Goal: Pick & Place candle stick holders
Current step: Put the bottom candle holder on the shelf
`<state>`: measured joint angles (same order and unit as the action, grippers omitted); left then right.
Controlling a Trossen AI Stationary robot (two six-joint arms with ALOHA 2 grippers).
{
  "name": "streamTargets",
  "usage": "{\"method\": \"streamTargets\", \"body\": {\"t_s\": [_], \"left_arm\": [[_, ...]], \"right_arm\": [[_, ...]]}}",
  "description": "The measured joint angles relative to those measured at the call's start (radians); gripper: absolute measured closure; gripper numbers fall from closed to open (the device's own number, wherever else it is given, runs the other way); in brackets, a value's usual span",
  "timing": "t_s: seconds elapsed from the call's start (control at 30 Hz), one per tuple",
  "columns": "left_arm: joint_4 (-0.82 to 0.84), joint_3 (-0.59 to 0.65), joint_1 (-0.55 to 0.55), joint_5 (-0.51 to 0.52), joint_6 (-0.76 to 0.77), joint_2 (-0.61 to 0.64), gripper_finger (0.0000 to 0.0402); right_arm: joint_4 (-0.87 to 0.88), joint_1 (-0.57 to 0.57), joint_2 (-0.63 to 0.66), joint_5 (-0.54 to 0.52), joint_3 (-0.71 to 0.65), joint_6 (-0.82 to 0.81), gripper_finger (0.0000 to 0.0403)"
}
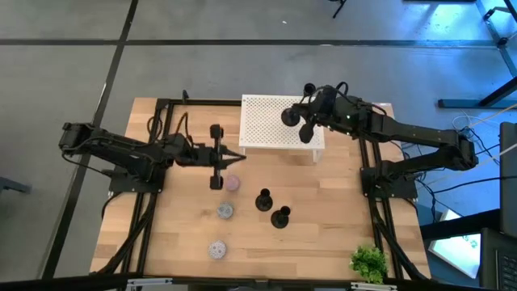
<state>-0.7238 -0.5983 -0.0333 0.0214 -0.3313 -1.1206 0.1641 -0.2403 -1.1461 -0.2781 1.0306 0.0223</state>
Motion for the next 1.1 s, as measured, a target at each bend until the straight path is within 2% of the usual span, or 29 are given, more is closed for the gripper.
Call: {"method": "streamTargets", "body": {"t_s": [0.13, 0.23, 0.33, 0.43, 0.5, 0.73, 0.8, 0.97, 1.1], "left_arm": [[-0.002, 0.000, 0.080, -0.164, 0.049, -0.016, 0.0398], [0.007, 0.001, 0.126, -0.200, 0.100, -0.032, 0.0398], [-0.005, 0.000, 0.154, -0.201, 0.101, -0.039, 0.0398], [-0.020, -0.010, 0.177, -0.205, 0.100, -0.039, 0.0398], [-0.020, -0.020, 0.189, -0.212, 0.090, -0.039, 0.0398], [-0.006, -0.022, 0.213, -0.234, 0.084, -0.046, 0.0398], [-0.006, -0.022, 0.211, -0.233, 0.086, -0.045, 0.0398], [-0.006, -0.022, 0.189, -0.234, 0.099, -0.045, 0.0398], [-0.006, -0.022, 0.176, -0.234, 0.101, -0.045, 0.0398]], "right_arm": [[0.030, -0.011, -0.008, 0.060, -0.003, 0.014, 0.0388], [-0.043, -0.009, -0.023, 0.065, -0.040, 0.063, 0.0388], [-0.093, -0.018, -0.021, -0.034, -0.045, 0.092, 0.0388], [-0.039, -0.045, -0.016, -0.201, -0.047, 0.078, 0.0388], [-0.026, -0.073, -0.015, -0.269, -0.047, 0.067, 0.0388], [-0.070, -0.213, -0.015, -0.262, -0.029, 0.004, 0.0388], [-0.053, -0.272, -0.015, -0.196, 0.010, -0.040, 0.0388], [-0.053, -0.452, -0.061, 0.222, 0.155, -0.070, 0.0388], [0.022, -0.593, -0.168, 0.402, 0.323, -0.092, 0.0388]]}}
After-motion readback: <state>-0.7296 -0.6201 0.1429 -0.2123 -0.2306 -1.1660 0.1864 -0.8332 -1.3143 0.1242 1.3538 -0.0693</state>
